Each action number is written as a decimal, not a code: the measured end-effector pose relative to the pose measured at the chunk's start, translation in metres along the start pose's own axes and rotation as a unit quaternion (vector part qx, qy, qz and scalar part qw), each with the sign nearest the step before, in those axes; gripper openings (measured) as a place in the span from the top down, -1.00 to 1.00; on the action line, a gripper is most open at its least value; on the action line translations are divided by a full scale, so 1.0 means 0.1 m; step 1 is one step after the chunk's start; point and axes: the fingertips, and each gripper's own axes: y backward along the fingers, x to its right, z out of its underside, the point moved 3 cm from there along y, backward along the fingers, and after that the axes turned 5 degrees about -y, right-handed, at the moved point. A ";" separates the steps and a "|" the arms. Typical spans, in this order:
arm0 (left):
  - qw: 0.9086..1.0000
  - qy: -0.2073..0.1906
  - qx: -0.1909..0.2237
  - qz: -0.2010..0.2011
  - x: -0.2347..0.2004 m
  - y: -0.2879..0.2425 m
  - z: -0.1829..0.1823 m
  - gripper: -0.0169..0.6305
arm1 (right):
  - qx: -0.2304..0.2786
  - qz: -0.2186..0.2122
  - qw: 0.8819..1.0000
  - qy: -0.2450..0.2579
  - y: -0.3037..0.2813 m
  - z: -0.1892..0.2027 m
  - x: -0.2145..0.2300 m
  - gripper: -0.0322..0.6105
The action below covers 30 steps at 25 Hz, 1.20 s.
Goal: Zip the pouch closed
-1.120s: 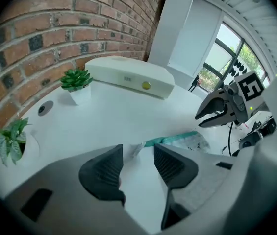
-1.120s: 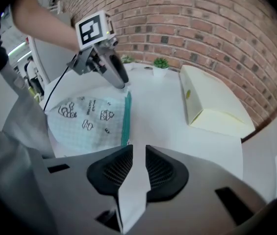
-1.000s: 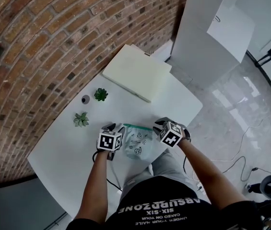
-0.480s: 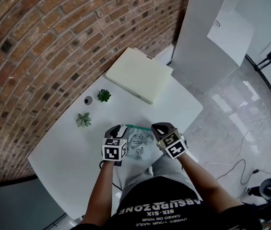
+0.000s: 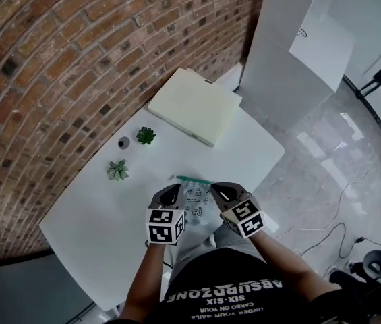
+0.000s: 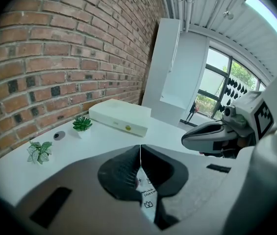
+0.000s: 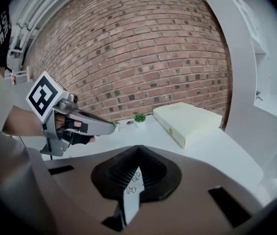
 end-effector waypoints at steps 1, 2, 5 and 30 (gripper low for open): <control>1.000 -0.004 0.001 0.003 0.03 0.02 -0.01 0.92 | 0.000 -0.003 1.000 -0.001 0.01 -0.01 -0.03 0.91; 1.000 -0.007 0.005 0.006 0.07 0.04 -0.04 0.93 | 0.001 -0.006 1.000 -0.001 0.02 -0.02 -0.05 0.90; 1.000 -0.005 0.023 0.015 0.16 0.08 -0.11 0.93 | 0.004 -0.012 1.000 -0.006 0.07 -0.05 -0.11 0.91; 0.998 0.042 0.016 0.055 0.31 0.06 -0.12 0.93 | 0.014 -0.019 1.000 -0.013 0.16 -0.16 -0.08 0.91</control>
